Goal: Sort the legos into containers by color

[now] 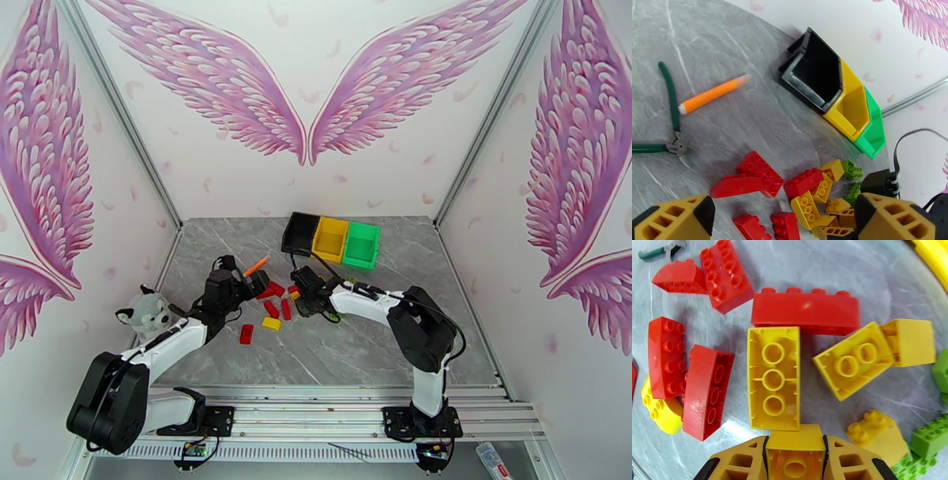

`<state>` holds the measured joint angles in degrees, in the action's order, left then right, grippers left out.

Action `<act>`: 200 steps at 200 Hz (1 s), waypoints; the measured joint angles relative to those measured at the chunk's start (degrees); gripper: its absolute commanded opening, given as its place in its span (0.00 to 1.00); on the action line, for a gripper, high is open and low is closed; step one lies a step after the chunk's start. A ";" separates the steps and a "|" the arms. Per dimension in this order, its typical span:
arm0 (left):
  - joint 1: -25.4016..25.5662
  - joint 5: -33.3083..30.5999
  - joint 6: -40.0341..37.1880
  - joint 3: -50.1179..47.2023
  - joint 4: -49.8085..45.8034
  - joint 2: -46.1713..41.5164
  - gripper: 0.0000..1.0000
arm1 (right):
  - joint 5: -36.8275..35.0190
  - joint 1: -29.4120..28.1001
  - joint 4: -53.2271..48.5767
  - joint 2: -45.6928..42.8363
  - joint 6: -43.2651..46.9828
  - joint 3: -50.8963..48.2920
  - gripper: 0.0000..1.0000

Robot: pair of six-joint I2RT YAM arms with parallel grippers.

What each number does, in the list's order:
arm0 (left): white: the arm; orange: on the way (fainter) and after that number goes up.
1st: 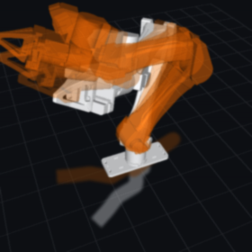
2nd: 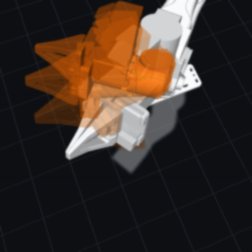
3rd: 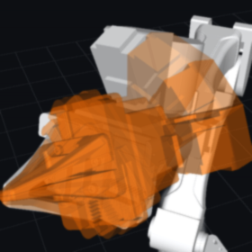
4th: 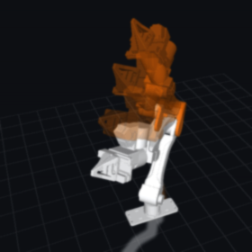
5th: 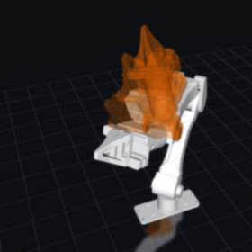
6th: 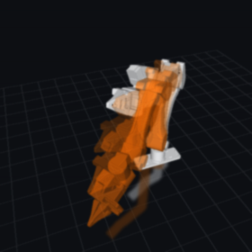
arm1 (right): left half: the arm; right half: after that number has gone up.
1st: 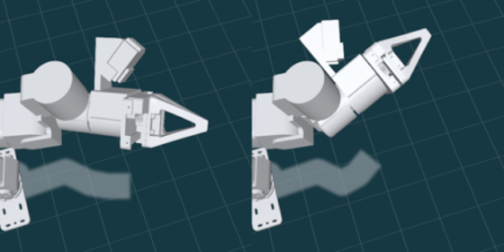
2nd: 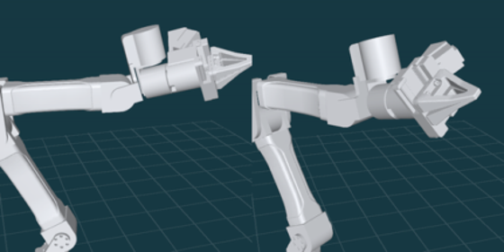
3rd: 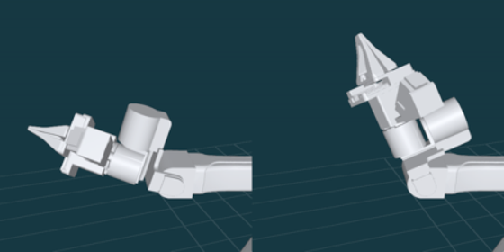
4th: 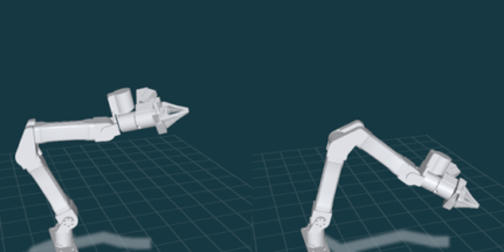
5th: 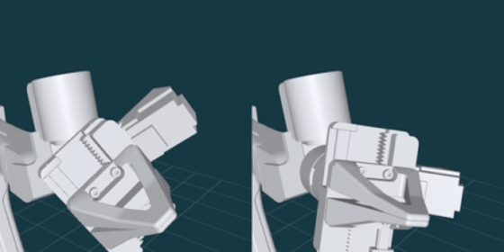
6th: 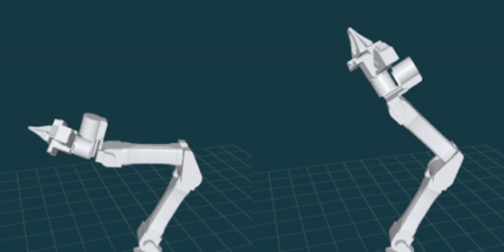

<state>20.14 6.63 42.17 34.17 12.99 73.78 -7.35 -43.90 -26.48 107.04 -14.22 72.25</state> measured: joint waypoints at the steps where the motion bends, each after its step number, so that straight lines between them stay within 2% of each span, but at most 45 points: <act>1: 0.20 0.02 -0.09 0.07 0.09 0.00 0.99 | -0.04 0.11 0.02 -0.17 -0.13 -0.11 0.23; 13: 1.75 0.13 -0.87 0.44 0.72 0.13 0.99 | -0.52 1.99 0.24 -3.28 -1.64 -1.68 0.21; 35: 4.61 0.42 -2.62 1.90 1.11 1.25 0.99 | -1.75 9.07 1.27 -8.26 -5.51 -3.13 0.21; 68: 11.67 0.15 -7.10 5.79 0.81 4.26 0.99 | -5.05 17.92 3.80 -10.23 -9.44 -2.56 0.24; 106: 20.41 -0.44 -12.66 11.50 0.33 9.09 0.99 | -6.19 23.10 2.08 -1.97 -11.39 10.10 0.22; 144: 22.29 -0.52 -15.15 12.68 -0.42 11.80 0.99 | -6.91 26.95 -1.05 6.84 -11.85 21.88 0.23; 154: 22.29 -0.68 -15.43 12.66 -0.63 11.96 0.99 | -7.10 28.04 -2.03 8.63 -11.96 23.91 0.27; 166: 22.29 -1.03 -15.80 12.68 -0.72 11.93 0.99 | -7.08 29.29 -3.26 10.32 -11.93 26.01 0.36; 188: 22.29 -1.97 -16.55 12.68 -0.85 11.93 0.99 | -7.04 31.01 -5.55 12.59 -11.13 29.24 0.65; 200: 22.27 -2.45 -16.83 12.68 -1.18 11.82 0.99 | -7.04 31.50 -6.25 13.07 -10.69 30.32 0.76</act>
<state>42.41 4.19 25.34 46.85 11.81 85.60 -14.39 -12.40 -32.73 120.11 -24.91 102.56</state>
